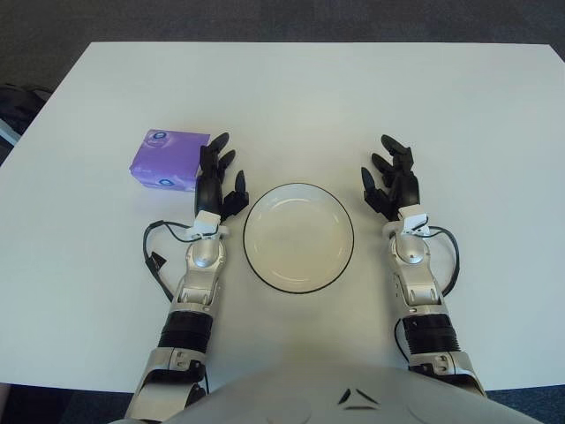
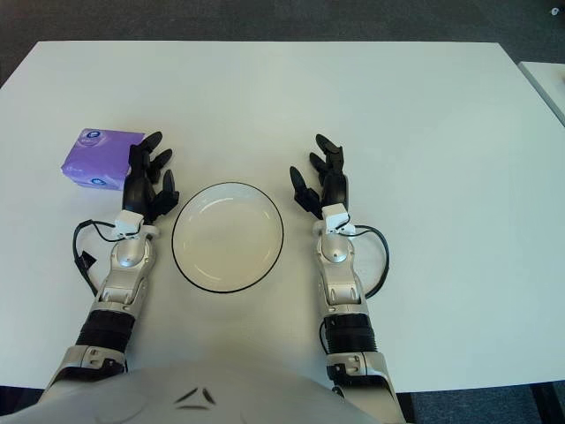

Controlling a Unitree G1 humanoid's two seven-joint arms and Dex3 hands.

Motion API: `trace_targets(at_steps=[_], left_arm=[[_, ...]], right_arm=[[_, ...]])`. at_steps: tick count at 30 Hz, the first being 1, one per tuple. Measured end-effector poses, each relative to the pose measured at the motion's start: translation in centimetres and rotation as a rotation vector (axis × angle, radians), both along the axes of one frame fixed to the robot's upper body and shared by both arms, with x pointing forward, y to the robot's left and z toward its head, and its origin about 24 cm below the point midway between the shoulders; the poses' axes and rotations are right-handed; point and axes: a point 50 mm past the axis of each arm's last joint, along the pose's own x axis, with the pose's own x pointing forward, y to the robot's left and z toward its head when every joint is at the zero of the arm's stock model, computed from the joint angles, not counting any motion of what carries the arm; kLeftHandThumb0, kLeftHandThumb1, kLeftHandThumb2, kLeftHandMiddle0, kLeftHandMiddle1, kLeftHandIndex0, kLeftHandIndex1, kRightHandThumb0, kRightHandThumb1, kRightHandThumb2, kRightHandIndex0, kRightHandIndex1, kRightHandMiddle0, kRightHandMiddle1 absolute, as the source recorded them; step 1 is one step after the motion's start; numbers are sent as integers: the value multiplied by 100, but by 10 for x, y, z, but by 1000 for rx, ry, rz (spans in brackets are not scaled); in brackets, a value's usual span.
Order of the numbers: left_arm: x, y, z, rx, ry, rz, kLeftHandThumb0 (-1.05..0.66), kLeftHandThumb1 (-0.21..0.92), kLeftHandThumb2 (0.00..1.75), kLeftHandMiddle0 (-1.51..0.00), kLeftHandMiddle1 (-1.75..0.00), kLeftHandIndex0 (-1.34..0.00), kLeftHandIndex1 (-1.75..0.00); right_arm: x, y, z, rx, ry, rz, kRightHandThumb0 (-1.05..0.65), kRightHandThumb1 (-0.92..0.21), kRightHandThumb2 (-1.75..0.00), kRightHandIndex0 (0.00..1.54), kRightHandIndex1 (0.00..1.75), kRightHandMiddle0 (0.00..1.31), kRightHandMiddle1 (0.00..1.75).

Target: Put the tissue paper into the plate.

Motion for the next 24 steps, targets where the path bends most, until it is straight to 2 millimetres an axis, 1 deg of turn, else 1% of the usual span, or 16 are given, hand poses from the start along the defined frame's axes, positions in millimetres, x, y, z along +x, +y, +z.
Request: trace_targets(at_steps=[24], left_arm=[[1,-1,0,5,1,2,-69,92,78,-24,-55,0,-78]], right_arm=[[2,0,-2,-1,7,11,-59,-92,-47,31,36,0,63]])
